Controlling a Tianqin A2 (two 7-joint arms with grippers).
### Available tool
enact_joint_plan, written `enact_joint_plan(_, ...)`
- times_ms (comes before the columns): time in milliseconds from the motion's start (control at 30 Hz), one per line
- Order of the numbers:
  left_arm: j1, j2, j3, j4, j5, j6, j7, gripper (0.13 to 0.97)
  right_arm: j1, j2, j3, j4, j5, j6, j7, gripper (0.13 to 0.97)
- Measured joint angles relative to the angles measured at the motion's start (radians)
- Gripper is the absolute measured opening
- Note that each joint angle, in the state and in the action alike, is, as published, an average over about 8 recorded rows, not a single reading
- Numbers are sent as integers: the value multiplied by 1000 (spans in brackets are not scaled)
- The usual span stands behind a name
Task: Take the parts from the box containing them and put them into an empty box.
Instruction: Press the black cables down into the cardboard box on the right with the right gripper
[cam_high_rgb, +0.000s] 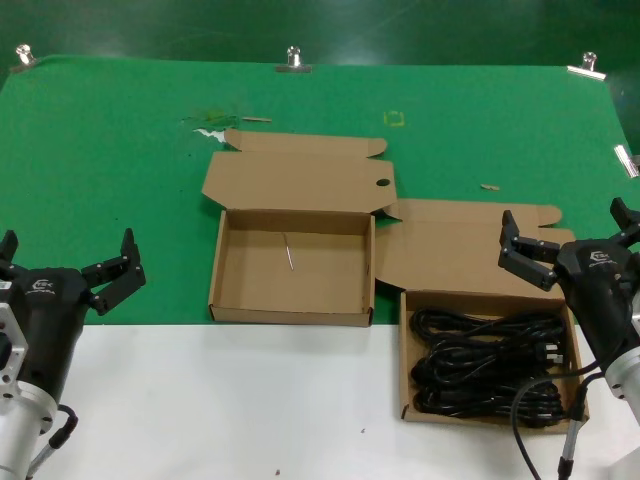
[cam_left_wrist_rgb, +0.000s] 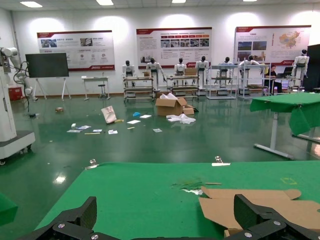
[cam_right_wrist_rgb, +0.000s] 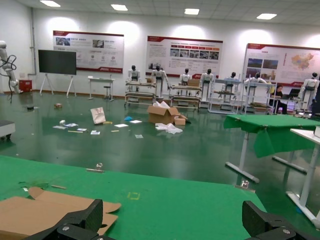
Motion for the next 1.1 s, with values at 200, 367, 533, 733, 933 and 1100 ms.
enact_joint_plan(200,0,0,0,0,0,0,0,966,0,0,0,0,0,0,0,966)
enact_joint_plan(367,0,0,0,0,0,0,0,966,0,0,0,0,0,0,0,966)
enact_joint_plan(533,0,0,0,0,0,0,0,966,0,0,0,0,0,0,0,966)
enact_joint_plan(733,0,0,0,0,0,0,0,966,0,0,0,0,0,0,0,966)
enact_joint_plan(933,0,0,0,0,0,0,0,966,0,0,0,0,0,0,0,966)
enact_joint_plan(1100,0,0,0,0,0,0,0,966,0,0,0,0,0,0,0,966)
